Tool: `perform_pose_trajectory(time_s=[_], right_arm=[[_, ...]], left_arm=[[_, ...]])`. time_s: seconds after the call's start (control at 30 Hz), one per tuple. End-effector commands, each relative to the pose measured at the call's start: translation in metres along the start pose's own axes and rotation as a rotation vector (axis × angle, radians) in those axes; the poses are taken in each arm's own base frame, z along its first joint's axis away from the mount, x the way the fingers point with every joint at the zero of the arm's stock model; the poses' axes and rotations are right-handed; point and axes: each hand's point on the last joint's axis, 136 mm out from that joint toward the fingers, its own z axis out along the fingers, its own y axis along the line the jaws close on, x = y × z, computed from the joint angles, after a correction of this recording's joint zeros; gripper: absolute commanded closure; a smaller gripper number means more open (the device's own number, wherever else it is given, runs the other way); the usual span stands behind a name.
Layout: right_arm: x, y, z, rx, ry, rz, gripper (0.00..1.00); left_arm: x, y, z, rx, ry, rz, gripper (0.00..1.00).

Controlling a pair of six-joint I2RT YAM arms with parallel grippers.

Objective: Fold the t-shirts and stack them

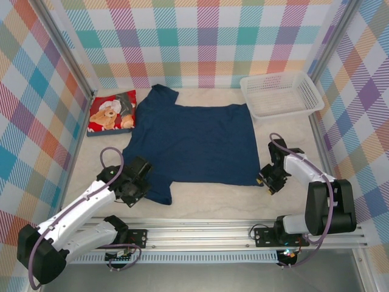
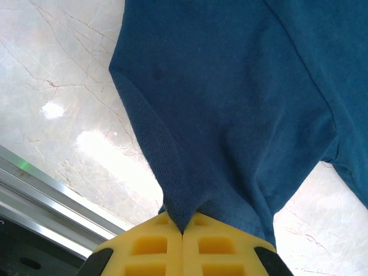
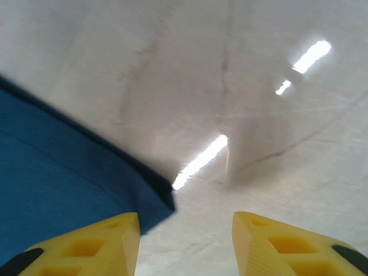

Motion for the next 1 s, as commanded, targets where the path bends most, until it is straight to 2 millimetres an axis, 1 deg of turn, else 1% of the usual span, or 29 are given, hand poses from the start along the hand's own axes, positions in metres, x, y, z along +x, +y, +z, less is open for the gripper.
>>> perform_pose_trajectory(time_s=[0.0, 0.13, 0.2, 0.27, 0.33, 0.4, 0.5, 0.6, 0.67, 0.77, 0.87, 0.97], right_arm=[[-0.001, 0.017, -0.006, -0.080, 0.005, 0.026, 0.54], [0.007, 0.005, 0.007, -0.040, 0.046, 0.057, 0.59], [0.009, 0.001, 0.010, -0.033, 0.047, 0.072, 0.60], [0.007, 0.000, 0.012, -0.029, 0.038, 0.078, 0.60], [0.003, 0.002, 0.018, -0.025, 0.033, 0.065, 0.62], [-0.002, 0.004, 0.022, -0.002, 0.026, 0.051, 0.70], [-0.012, 0.008, 0.023, 0.012, -0.004, 0.026, 0.84], [-0.017, 0.013, 0.015, -0.008, -0.036, 0.005, 0.99], [-0.017, 0.015, 0.005, -0.027, -0.063, -0.018, 1.00], [-0.010, 0.010, -0.010, -0.034, -0.085, -0.053, 1.00], [0.001, 0.000, -0.024, -0.027, -0.085, -0.076, 1.00], [0.014, -0.013, -0.034, 0.015, -0.075, -0.112, 1.00]], left_arm=[[-0.001, 0.006, -0.004, -0.030, -0.009, 0.032, 1.00], [-0.002, 0.003, -0.004, -0.024, -0.014, 0.033, 1.00], [-0.003, 0.002, -0.004, -0.022, -0.013, 0.035, 1.00], [-0.003, 0.000, -0.005, -0.017, -0.015, 0.038, 1.00], [-0.004, 0.000, -0.006, -0.017, -0.019, 0.039, 1.00], [-0.005, -0.001, -0.007, -0.011, -0.026, 0.040, 1.00], [-0.009, -0.004, -0.012, 0.007, -0.045, 0.048, 1.00], [-0.017, -0.007, -0.023, 0.040, -0.087, 0.050, 1.00], [-0.025, -0.009, -0.035, 0.077, -0.131, 0.049, 1.00], [-0.035, -0.006, -0.056, 0.127, -0.196, 0.035, 1.00], [-0.040, -0.004, -0.076, 0.175, -0.233, 0.044, 1.00], [-0.042, -0.002, -0.095, 0.205, -0.261, 0.074, 1.00]])
